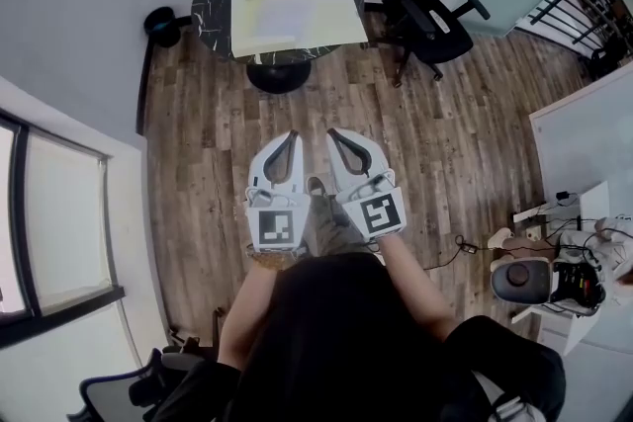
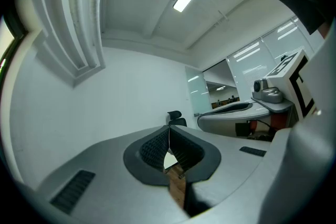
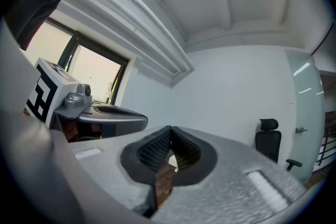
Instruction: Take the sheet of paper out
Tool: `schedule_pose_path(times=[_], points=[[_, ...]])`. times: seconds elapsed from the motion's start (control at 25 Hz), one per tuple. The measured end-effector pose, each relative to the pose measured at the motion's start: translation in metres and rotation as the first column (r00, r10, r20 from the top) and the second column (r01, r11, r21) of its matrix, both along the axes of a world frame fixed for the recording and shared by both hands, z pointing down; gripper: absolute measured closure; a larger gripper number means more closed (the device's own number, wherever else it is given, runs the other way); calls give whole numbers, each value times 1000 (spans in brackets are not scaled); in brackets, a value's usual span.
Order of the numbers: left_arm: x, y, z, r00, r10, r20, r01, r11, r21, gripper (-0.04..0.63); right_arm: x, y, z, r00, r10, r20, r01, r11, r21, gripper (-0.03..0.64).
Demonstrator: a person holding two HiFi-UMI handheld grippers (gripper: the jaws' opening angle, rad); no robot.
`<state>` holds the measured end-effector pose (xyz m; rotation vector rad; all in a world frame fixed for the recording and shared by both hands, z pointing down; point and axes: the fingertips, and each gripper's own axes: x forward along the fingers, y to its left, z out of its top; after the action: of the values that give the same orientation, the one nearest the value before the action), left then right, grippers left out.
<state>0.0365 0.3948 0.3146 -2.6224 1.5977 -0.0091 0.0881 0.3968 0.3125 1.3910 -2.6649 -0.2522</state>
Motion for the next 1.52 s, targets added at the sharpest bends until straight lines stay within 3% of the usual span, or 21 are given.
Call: schedule_pose_path(times=[0.8,0.96,1.16,1.52], points=[[34,-153,9,997,-33,66,35,999,-33,584,39,-168,14,999,-39,36,40,999,-22,618],[42,-182,10,993,-27,116,30,999,-21,584,47,-200,17,998,-52,46,53,998,-32,619],[45,-221,12,994,-61,93,66,996,-53,584,51,-239,24,996,-77,50,79,995,-53,619],[55,-288,22,987,-111,114,120,990,-73,584,64,-308,33,989,-128,70,133,989,-70,620]])
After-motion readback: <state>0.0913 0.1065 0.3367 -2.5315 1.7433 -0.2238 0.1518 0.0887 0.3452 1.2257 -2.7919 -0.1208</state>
